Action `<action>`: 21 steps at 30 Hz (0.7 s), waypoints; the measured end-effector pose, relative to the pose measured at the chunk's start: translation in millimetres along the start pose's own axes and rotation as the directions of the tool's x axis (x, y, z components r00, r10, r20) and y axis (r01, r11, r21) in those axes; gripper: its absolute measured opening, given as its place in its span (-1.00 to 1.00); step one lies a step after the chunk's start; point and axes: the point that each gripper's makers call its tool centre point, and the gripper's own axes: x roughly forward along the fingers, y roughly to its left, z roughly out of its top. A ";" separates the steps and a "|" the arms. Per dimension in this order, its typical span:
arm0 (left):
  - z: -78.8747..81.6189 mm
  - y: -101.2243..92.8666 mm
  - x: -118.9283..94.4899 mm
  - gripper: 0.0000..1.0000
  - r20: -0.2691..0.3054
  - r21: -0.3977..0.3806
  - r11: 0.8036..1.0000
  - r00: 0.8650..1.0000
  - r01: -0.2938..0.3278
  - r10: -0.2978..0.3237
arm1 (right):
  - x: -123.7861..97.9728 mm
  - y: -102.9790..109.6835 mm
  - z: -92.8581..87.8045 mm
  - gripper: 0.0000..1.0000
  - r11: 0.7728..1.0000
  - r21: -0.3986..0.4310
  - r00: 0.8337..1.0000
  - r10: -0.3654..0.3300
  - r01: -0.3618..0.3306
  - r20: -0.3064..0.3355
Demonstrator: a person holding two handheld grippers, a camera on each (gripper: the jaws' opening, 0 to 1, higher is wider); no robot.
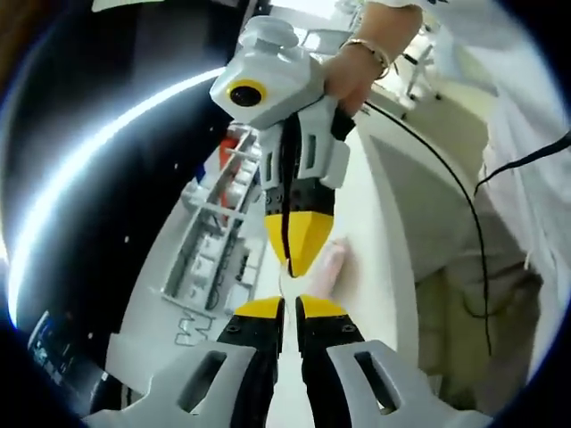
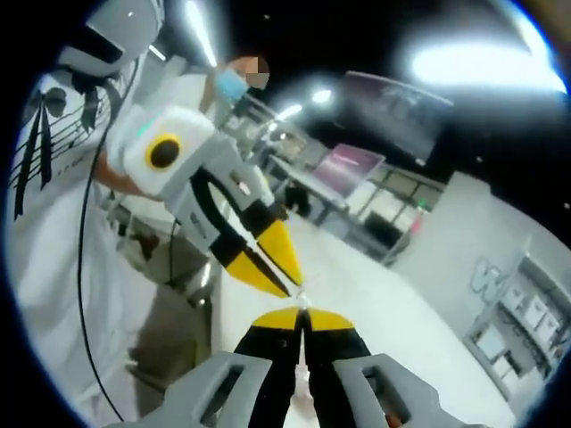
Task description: Open the resealable bag by pulling the two sides of the seal apart until the entire bag opening is separated and visibly accessible.
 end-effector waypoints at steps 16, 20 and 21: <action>3.0 4.3 0.8 -0.90 0.008 -0.009 1.000 1.000 -0.024 0.024 | 2.5 5.1 1.2 -1.00 1.000 -0.005 1.000 0.006 -0.006 -0.004; 2.4 2.0 1.1 -0.90 0.010 -0.012 1.000 1.000 -0.017 0.017 | 2.0 4.8 2.0 -1.00 1.000 0.000 1.000 0.002 -0.002 0.000; 2.3 1.7 1.3 -0.90 0.010 -0.011 1.000 1.000 -0.016 0.016 | 2.0 5.2 2.1 -1.00 1.000 -0.001 1.000 0.003 -0.003 0.000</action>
